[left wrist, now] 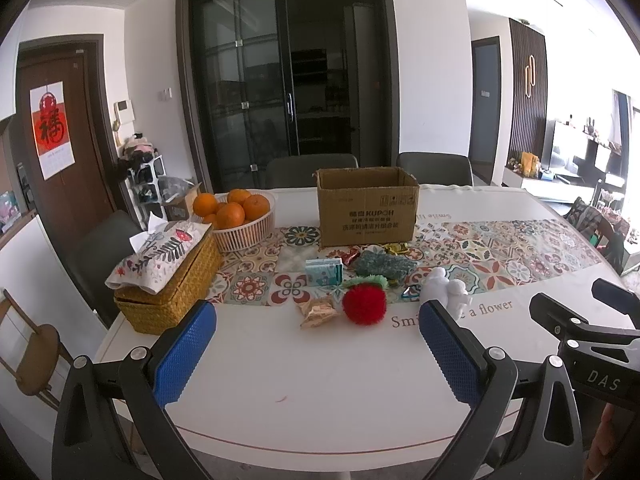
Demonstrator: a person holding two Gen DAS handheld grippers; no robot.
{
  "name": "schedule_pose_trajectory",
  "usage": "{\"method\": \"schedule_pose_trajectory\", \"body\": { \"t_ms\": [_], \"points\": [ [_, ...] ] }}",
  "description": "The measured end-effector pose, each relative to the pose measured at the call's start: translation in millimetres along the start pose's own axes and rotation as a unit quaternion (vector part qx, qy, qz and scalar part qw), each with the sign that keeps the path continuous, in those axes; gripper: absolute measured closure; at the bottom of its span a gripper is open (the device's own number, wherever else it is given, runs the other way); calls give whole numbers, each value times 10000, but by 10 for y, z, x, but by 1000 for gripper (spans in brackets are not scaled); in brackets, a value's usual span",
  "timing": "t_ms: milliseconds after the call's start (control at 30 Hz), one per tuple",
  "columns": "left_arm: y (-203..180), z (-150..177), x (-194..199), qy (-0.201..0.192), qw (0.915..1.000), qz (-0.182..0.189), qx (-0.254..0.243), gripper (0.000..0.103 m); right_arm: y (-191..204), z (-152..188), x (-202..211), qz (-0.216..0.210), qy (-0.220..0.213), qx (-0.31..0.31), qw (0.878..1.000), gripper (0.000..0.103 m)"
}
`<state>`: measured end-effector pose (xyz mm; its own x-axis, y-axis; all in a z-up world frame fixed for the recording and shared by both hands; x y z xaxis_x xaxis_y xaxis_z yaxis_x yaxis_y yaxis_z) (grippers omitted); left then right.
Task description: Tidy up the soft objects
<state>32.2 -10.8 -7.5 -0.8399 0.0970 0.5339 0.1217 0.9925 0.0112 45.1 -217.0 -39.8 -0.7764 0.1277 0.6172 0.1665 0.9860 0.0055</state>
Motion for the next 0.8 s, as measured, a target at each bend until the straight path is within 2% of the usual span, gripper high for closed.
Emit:
{"method": "schedule_pose_trajectory", "body": {
  "t_ms": [400, 600, 800],
  "points": [
    [125, 72, -265, 307, 9994, -121, 34, 0, 192, 15, -319, -124, 202, 103, 9997, 2],
    [255, 87, -578, 581, 9983, -42, 78, 1, 394, -67, -621, -383, 332, 205, 9985, 6],
    [351, 39, -961, 819, 9966, 66, 41, 4, 477, -153, -1041, -292, 654, 163, 9973, 9]
  ]
}}
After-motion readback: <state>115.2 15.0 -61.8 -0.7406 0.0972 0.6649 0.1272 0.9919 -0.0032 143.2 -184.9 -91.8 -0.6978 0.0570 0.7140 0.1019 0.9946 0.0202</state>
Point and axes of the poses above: each gripper's, at about its wrist camera, not at the fingertips, and x roughly against the way its jaws point, y to its left, z to its underside, the point moved 3 cm from there along -x, roughly the way its jaws point, and after that the axes turned 5 degrees about z, right-handed, at the moved point
